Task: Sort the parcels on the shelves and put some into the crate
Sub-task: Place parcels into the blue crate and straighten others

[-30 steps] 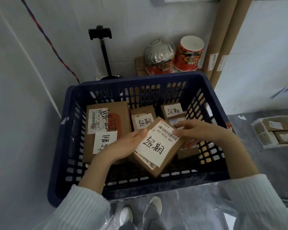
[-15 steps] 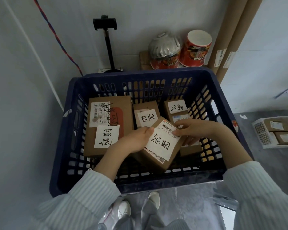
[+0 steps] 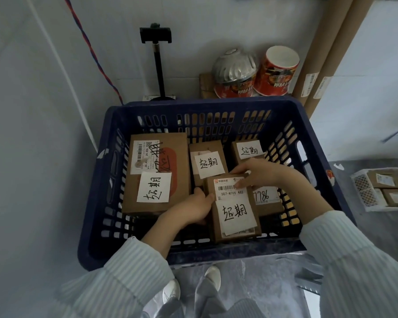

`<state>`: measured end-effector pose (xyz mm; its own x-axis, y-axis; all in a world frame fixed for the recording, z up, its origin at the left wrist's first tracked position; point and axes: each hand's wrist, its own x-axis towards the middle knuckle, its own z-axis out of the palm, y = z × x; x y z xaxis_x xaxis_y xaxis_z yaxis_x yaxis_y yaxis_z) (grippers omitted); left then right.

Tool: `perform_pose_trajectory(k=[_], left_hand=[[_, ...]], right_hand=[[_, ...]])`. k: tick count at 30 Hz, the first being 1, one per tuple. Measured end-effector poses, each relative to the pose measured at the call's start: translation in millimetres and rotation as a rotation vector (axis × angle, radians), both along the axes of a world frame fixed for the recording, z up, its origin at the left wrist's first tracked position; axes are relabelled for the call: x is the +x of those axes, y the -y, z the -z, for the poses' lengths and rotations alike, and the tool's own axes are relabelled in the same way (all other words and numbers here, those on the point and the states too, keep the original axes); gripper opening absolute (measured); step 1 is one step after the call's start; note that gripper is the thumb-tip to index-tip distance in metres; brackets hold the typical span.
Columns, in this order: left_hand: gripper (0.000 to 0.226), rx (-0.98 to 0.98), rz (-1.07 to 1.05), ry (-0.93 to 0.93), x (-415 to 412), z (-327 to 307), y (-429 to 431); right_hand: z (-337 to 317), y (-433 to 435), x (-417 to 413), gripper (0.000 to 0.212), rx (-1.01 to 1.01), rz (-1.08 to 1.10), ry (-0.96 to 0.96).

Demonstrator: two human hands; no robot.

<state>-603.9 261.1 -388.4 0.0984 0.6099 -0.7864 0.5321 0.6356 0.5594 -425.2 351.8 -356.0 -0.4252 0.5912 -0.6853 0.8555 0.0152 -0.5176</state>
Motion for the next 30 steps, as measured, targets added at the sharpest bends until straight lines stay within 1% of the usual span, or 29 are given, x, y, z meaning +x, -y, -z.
perform_pose_trajectory(k=[4, 8, 11, 16, 19, 22, 26, 30], left_hand=[[0.048, 0.099, -0.013, -0.095, -4, 2, 0], [0.036, 0.094, -0.097, -0.025, -10, 5, -2], [0.025, 0.106, -0.120, -0.013, -11, 2, -1], [0.026, 0.099, -0.093, -0.044, -13, 2, -3], [0.028, 0.116, -0.108, -0.009, -14, -1, 0], [0.031, 0.177, -0.130, 0.054, -12, -5, 7], [0.040, 0.326, -0.105, 0.048, -5, -13, -1], [0.040, 0.359, -0.053, 0.125, 10, -24, -16]], right_hand=[[1, -3, -7, 0.033, -0.003, 0.026, -0.030], [0, -8, -11, 0.031, -0.052, 0.022, -0.023], [-1, -10, -14, 0.031, -0.070, 0.027, -0.023], [0, -8, -22, 0.033, -0.065, 0.018, 0.008], [-3, -6, -18, 0.034, -0.056, 0.026, 0.003], [-4, -1, -3, 0.033, -0.041, 0.080, 0.004], [-12, 1, 18, 0.037, 0.010, 0.151, 0.076], [-14, 4, 31, 0.043, 0.040, 0.204, 0.123]])
